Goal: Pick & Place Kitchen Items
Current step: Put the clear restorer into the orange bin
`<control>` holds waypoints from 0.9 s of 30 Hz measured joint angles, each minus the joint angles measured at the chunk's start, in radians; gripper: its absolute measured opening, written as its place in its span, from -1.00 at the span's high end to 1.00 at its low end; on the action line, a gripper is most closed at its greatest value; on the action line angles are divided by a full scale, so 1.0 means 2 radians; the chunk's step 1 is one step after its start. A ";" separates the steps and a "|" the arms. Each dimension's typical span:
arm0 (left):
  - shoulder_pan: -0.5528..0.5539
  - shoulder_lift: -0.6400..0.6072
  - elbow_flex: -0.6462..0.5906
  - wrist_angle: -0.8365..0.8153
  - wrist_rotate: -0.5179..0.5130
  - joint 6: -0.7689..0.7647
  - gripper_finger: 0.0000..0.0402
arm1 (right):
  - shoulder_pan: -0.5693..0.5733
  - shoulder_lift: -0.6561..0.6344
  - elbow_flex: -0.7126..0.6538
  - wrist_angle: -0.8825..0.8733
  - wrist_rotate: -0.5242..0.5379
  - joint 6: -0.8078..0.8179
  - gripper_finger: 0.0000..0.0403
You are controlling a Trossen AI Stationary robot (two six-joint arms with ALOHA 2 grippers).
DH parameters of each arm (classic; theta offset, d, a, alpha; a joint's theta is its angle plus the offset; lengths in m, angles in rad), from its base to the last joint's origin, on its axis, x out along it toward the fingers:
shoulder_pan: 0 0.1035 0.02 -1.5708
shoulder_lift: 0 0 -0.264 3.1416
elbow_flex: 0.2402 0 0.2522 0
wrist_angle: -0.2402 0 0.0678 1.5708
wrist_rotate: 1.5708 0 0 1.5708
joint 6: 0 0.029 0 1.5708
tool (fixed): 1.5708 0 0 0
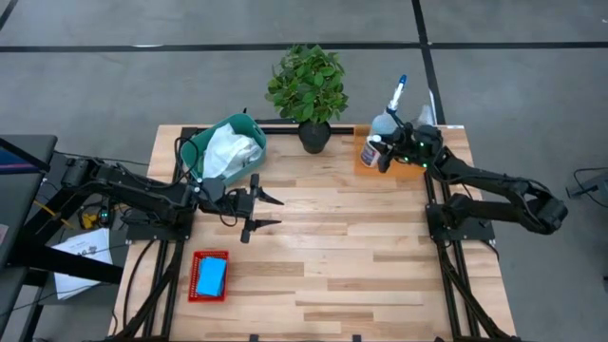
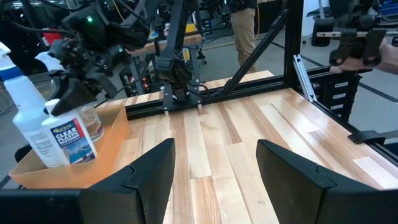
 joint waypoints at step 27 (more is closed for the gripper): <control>0.002 0.000 0.000 0.003 0.000 0.005 -0.10 | -0.029 0.017 -0.001 0.015 -0.037 -0.013 0.45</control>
